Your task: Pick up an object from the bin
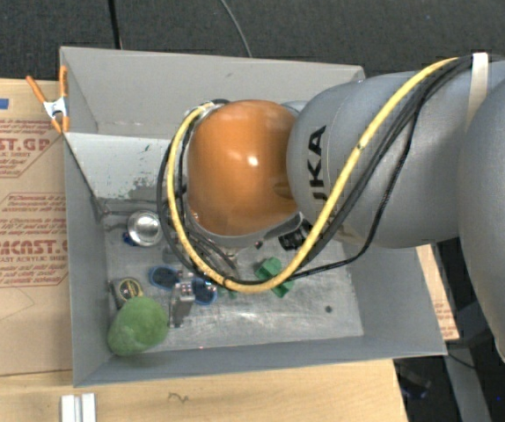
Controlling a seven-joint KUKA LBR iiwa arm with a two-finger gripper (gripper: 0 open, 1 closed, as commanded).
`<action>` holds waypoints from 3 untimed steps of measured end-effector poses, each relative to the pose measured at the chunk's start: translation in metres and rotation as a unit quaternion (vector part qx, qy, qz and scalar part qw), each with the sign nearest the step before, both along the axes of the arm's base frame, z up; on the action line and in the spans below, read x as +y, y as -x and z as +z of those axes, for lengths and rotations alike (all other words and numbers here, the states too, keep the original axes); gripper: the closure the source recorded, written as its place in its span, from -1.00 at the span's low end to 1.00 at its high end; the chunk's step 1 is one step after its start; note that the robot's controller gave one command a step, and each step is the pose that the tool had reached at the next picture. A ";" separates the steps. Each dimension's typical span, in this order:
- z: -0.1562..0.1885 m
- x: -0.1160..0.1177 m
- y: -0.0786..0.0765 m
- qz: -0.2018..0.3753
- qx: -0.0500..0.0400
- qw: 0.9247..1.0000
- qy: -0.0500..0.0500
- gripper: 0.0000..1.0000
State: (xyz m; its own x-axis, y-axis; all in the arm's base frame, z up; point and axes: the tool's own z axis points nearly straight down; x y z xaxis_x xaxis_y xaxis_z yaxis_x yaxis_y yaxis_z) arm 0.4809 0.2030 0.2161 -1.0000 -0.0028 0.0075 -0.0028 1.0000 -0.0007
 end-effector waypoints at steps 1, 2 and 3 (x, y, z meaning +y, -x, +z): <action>-0.145 -0.042 -0.046 -0.012 -0.009 1.000 -0.003 -1.00; -0.142 -0.039 -0.044 -0.009 -0.004 1.000 -0.003 1.00; -0.114 -0.068 -0.042 0.033 -0.006 0.999 -0.001 1.00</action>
Offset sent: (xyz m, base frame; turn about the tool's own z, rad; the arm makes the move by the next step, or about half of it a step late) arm 0.0426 -0.0425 -0.1461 0.0202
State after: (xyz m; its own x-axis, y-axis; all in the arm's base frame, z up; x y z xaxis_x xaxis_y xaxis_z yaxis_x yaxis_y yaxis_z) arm 0.5226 0.1345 0.1024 -0.9976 -0.0686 -0.0046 -0.0686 0.9976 0.0003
